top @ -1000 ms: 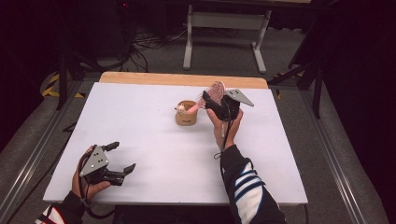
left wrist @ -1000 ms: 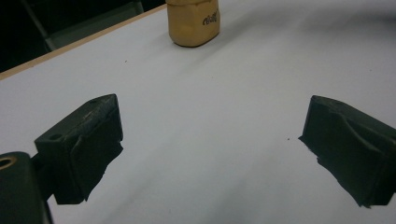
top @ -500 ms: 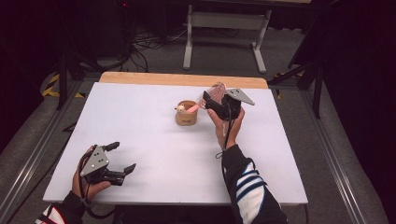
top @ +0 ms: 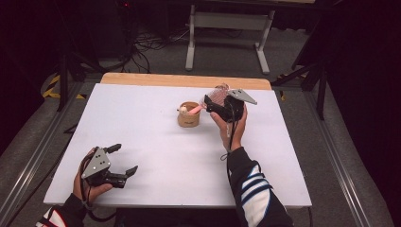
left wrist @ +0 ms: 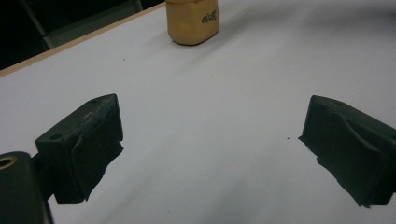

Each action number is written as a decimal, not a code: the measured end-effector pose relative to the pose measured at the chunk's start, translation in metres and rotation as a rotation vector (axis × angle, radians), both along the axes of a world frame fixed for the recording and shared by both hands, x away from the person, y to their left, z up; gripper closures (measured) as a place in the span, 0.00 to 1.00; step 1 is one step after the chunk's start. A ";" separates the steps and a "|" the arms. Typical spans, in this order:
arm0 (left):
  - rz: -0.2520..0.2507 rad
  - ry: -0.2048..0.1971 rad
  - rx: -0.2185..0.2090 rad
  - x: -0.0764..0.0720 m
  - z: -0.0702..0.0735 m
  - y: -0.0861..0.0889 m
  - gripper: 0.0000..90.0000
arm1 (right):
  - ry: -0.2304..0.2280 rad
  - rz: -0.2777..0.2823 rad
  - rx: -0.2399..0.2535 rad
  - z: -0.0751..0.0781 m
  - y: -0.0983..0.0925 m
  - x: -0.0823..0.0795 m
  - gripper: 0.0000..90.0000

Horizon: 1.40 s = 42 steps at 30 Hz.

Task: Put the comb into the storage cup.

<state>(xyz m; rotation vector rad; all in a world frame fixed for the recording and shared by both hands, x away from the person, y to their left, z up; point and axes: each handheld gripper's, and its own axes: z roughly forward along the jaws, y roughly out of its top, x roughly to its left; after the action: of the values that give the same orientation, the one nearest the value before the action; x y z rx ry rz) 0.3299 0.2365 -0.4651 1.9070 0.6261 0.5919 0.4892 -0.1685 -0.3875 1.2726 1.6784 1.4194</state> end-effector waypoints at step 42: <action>0.001 0.001 0.001 0.000 0.000 0.000 0.07 | -0.090 -0.003 -0.087 0.024 -0.027 -0.016 0.16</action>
<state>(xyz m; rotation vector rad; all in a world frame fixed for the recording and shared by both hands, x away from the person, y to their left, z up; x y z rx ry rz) 0.3298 0.2368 -0.4649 1.9085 0.6278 0.5926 0.4728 -0.1956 -0.3637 1.1467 1.6591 1.3665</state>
